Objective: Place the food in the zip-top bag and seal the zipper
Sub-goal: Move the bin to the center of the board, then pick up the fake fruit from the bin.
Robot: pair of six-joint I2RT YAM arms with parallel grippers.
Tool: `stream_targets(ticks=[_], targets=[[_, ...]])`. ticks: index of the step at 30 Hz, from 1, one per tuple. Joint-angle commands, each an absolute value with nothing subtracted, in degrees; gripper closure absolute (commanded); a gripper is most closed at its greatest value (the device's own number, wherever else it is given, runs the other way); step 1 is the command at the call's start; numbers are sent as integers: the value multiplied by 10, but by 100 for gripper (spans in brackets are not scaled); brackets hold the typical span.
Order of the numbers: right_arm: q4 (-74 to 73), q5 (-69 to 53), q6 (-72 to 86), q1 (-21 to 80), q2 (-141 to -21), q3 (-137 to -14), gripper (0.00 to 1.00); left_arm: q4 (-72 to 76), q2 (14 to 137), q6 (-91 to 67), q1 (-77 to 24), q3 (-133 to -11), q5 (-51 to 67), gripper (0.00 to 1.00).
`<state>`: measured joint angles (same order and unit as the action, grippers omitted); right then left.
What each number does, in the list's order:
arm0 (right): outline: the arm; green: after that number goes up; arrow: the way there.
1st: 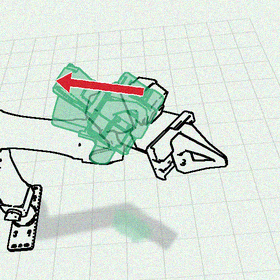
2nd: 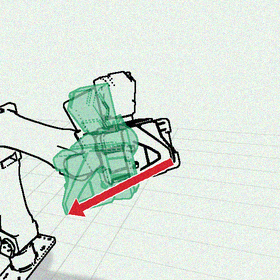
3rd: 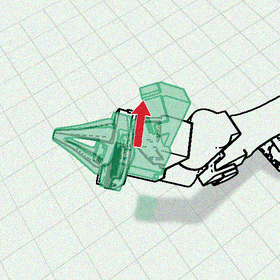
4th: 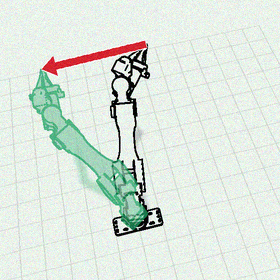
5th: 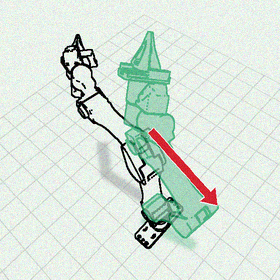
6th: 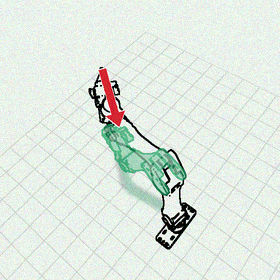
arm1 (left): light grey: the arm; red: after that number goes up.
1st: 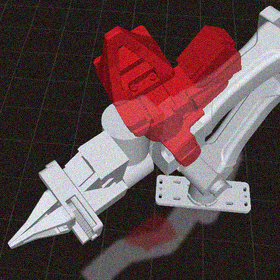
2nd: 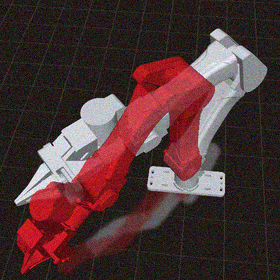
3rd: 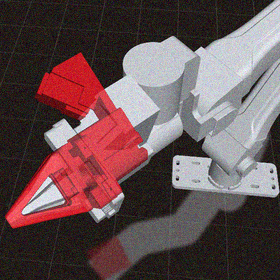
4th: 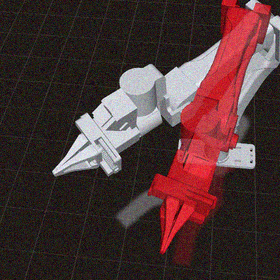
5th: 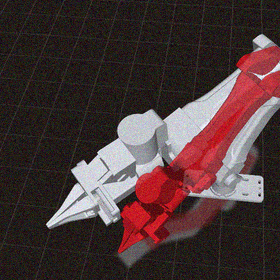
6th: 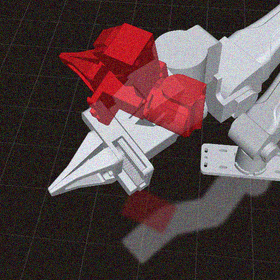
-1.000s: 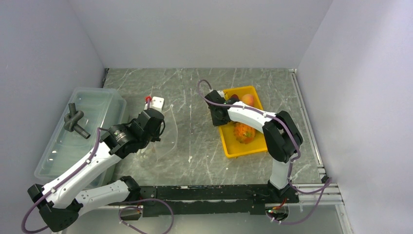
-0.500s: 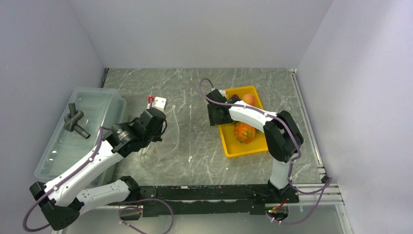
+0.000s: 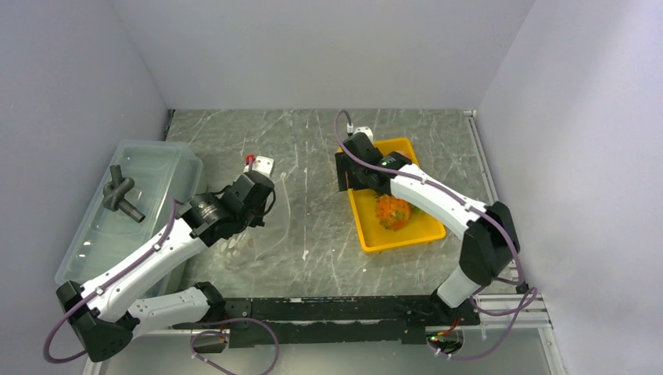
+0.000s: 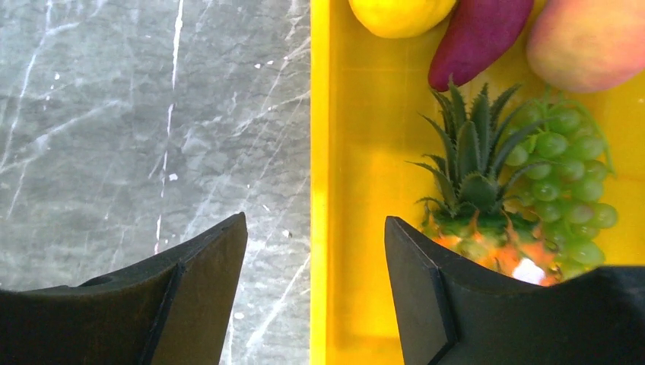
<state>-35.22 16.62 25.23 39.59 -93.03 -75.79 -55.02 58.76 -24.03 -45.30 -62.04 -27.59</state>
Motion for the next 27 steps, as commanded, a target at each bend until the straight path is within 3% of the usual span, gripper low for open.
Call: stream_targets(ticks=[1,11,19,23,27], targets=[[-390,200,225,398,-878,-772,29,-530,593,-237,-452,-625,-267,100],[-447,262,200,390,-831,-755,21,-525,622,-226,-452,-654,-229,100],[-427,245,205,357,-802,-684,12,-523,638,-191,-452,-687,-204,100],[-406,219,207,342,-799,-656,0,-487,631,-173,-452,-660,-184,100],[-388,206,209,322,-807,-635,0,-478,626,-174,-452,-645,-184,100]])
